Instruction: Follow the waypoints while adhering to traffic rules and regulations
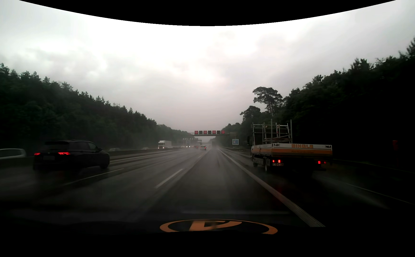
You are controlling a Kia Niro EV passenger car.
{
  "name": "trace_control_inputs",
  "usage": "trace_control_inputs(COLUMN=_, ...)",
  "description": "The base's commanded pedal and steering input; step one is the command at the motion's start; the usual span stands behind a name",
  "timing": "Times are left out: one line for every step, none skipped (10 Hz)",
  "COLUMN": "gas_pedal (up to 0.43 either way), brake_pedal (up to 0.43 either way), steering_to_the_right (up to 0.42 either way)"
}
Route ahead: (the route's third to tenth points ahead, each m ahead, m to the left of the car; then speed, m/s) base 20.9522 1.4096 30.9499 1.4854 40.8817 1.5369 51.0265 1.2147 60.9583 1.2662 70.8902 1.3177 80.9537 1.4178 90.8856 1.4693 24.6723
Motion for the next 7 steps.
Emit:
trace_control_inputs(gas_pedal=0.118, brake_pedal=0.000, steering_to_the_right=0.000)
trace_control_inputs(gas_pedal=0.118, brake_pedal=0.000, steering_to_the_right=0.000)
trace_control_inputs(gas_pedal=0.118, brake_pedal=0.000, steering_to_the_right=0.000)
trace_control_inputs(gas_pedal=0.118, brake_pedal=0.000, steering_to_the_right=0.000)
trace_control_inputs(gas_pedal=0.118, brake_pedal=0.000, steering_to_the_right=-0.001)
trace_control_inputs(gas_pedal=0.118, brake_pedal=0.000, steering_to_the_right=0.000)
trace_control_inputs(gas_pedal=0.118, brake_pedal=0.000, steering_to_the_right=0.000)
